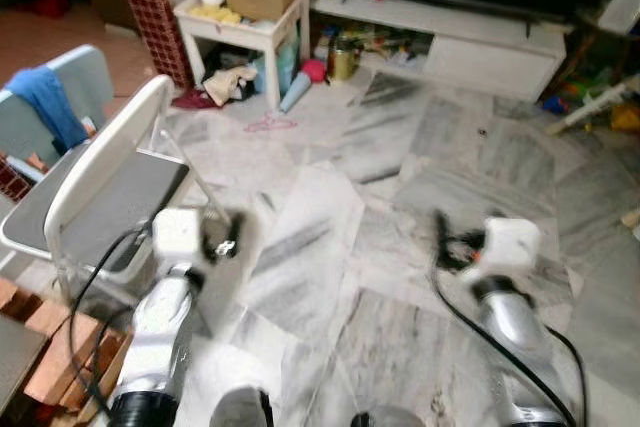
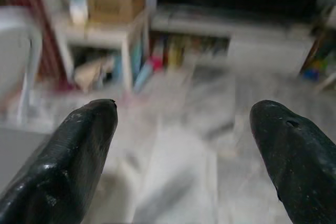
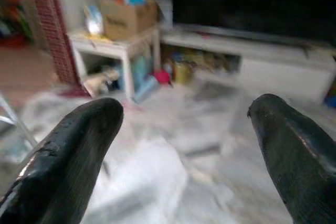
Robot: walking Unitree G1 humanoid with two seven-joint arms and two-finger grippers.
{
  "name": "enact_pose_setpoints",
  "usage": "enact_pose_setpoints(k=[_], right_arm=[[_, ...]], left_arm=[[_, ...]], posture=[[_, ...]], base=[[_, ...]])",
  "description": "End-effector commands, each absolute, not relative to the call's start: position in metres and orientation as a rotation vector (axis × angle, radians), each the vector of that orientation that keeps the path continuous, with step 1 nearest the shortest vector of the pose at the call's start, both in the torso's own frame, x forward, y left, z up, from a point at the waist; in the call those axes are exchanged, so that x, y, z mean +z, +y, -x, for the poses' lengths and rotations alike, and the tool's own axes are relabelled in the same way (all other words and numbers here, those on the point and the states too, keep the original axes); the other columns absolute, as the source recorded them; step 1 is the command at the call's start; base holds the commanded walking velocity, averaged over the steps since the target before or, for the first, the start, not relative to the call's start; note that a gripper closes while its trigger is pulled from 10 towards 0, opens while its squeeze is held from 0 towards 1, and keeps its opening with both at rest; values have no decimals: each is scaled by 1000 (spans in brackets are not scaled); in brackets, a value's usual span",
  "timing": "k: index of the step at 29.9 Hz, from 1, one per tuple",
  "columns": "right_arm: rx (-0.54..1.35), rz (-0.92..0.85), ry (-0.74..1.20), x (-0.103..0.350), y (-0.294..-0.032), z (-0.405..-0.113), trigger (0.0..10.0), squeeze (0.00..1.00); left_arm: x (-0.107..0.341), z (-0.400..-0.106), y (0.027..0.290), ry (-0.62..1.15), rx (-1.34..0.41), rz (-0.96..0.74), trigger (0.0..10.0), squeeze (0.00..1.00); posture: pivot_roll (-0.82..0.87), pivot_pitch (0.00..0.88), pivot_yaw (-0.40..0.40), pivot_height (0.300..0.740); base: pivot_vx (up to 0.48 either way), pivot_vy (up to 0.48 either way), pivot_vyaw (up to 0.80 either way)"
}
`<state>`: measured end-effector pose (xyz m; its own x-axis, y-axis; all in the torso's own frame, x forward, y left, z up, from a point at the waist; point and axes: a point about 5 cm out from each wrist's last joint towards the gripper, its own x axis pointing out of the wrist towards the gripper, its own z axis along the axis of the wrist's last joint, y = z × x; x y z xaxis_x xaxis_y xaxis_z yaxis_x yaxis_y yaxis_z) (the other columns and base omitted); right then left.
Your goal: Restocking fridge
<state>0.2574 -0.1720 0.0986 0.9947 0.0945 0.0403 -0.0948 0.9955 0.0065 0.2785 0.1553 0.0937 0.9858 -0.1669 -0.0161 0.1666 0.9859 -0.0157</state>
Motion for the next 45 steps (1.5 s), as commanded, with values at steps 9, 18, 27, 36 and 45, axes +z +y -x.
enact_pose_setpoints(k=[9,18,27,36,45], right_arm=[[21,14,54,85,-193,-237,10000,0],[-75,53,116,71,-208,-224,10000,0],[-114,71,159,67,-222,-219,10000,1000],[-60,12,182,64,-204,-214,10000,1000],[-88,-10,153,72,-202,-219,10000,0]], left_arm=[[90,-277,172,31,-106,-39,10000,0],[65,-250,198,132,36,-62,10000,0],[55,-222,203,168,97,-68,10000,1000],[58,-234,197,165,12,-100,10000,1000],[68,-256,185,155,-38,-148,10000,635]], posture=[[-26,90,52,740],[5,60,8,740],[1,59,-10,740],[-15,72,29,740],[-35,102,54,740]], base=[[0,0,0],[0,0,0],[0,0,0],[0,0,0],[0,29,0]])
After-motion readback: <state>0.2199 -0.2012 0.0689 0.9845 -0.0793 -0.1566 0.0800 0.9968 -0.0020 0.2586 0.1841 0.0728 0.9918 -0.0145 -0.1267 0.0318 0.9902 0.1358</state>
